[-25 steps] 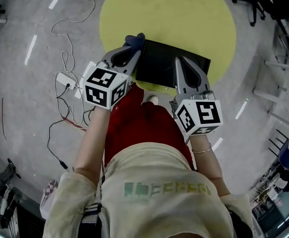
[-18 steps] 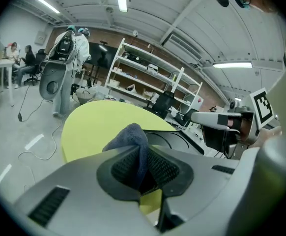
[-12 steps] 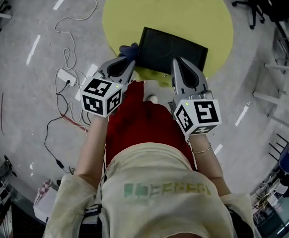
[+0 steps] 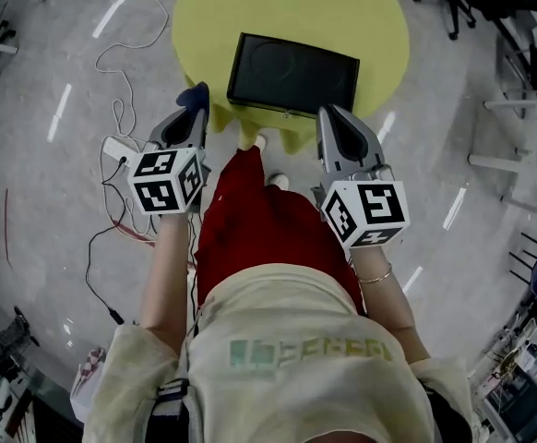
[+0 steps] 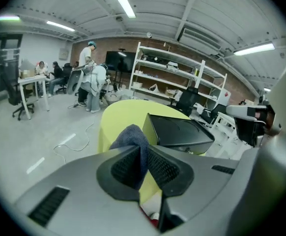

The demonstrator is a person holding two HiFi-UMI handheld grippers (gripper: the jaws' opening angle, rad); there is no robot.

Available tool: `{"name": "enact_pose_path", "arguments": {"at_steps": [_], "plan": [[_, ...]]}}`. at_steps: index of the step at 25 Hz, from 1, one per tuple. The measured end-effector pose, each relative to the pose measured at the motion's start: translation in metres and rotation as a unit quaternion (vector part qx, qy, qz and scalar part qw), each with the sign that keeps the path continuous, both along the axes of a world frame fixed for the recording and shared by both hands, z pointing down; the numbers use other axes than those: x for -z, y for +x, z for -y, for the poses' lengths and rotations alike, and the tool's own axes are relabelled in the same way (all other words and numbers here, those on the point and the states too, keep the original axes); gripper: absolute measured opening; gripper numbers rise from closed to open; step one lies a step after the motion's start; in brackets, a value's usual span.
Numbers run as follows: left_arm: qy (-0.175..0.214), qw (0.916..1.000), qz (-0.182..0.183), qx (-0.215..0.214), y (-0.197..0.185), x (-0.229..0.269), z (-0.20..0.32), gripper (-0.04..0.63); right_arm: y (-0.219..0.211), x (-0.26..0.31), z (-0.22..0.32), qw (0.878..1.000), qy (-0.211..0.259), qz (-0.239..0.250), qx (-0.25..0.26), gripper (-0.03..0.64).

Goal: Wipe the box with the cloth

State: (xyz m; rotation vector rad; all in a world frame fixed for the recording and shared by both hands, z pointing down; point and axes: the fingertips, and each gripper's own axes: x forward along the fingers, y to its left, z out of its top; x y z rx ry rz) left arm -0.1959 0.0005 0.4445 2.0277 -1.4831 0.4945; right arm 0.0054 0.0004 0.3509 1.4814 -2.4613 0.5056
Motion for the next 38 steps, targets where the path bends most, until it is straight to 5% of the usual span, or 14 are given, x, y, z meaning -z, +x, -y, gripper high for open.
{"name": "enact_pose_path", "arguments": {"at_steps": [6, 26, 38], "plan": [[-0.034, 0.9986, 0.002, -0.042, 0.044, -0.024, -0.013, 0.06, 0.039, -0.009, -0.026, 0.999, -0.011, 0.0, -0.046, 0.038], [-0.038, 0.9825, -0.023, -0.181, 0.182, -0.029, -0.01, 0.06, 0.082, -0.079, -0.069, 0.99, -0.097, -0.008, -0.106, 0.038], [-0.036, 0.9513, -0.034, -0.304, 0.284, -0.025, -0.023, 0.06, 0.132, -0.086, -0.092, 0.975, -0.112, 0.006, -0.191, 0.038]]}}
